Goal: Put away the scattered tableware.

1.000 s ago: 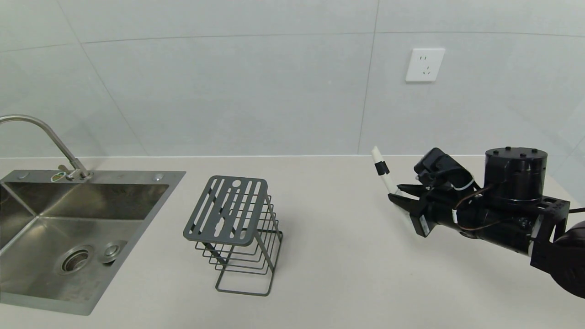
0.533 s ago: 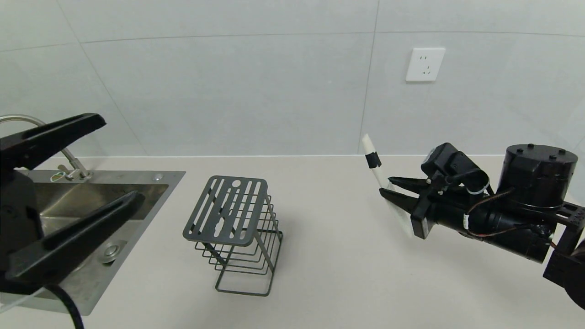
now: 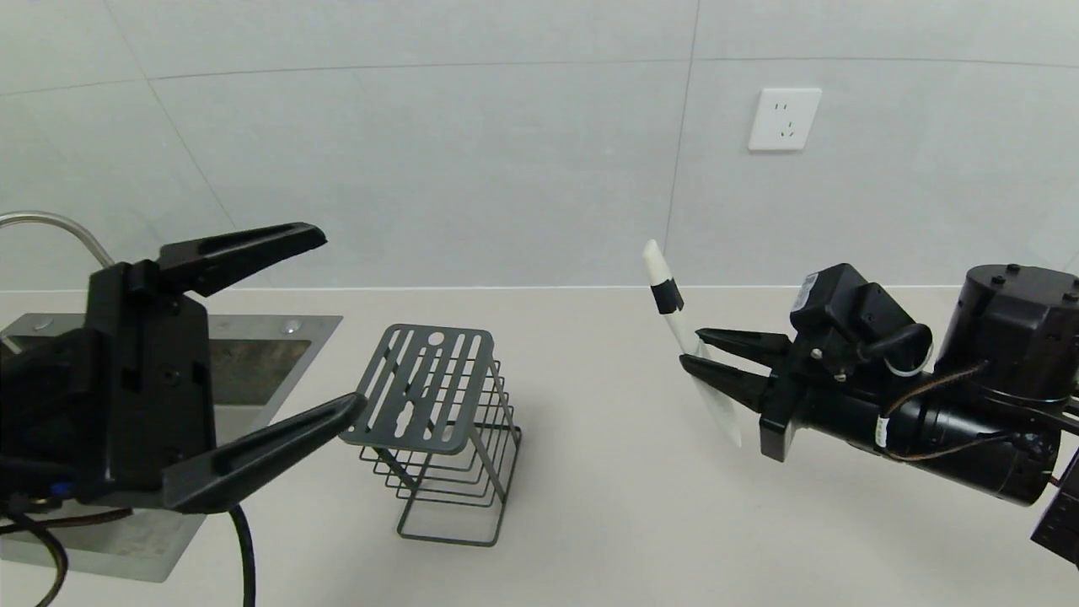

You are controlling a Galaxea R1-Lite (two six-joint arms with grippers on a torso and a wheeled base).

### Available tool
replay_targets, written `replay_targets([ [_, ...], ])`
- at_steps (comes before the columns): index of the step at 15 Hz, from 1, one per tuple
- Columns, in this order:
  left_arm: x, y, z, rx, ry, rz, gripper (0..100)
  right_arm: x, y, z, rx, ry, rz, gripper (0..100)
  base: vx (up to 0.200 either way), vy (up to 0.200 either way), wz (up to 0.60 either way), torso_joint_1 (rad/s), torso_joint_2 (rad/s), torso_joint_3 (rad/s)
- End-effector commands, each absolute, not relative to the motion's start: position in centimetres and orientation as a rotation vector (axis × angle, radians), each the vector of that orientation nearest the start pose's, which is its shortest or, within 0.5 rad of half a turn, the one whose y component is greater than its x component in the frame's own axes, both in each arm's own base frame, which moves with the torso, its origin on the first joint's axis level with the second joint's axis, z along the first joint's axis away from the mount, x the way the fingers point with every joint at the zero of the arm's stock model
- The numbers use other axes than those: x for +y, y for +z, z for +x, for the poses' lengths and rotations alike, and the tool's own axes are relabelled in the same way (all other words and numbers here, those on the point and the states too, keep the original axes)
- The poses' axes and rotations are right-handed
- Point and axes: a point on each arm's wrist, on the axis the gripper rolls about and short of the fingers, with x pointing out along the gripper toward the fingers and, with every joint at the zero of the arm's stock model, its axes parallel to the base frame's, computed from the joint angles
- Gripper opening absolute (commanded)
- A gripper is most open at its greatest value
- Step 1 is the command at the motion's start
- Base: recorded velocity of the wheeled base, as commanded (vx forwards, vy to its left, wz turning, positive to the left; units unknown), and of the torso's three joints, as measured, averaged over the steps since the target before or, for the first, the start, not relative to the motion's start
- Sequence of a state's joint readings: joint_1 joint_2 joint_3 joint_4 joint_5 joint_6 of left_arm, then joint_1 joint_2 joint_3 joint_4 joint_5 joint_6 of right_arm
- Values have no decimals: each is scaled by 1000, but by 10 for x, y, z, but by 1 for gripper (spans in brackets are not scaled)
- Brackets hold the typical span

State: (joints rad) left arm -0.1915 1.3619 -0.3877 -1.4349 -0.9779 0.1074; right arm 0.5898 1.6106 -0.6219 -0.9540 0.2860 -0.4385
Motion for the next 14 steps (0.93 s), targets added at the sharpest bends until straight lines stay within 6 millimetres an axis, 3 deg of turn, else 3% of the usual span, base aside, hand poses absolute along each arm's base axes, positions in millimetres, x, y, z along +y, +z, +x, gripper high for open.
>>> replay_targets([
  [1,-63,218,192,-457,-1179,250,100,159,197,217,-184,900,-410,0,0,0,0,0,0,0],
  [5,-86,209,206,-467,-1263,229,100,169,200,205,-217,990,-403,0,0,0,0,0,0,0],
  [14,-126,202,230,-476,-1375,188,100,163,206,188,-261,1059,-391,0,0,0,0,0,0,0],
])
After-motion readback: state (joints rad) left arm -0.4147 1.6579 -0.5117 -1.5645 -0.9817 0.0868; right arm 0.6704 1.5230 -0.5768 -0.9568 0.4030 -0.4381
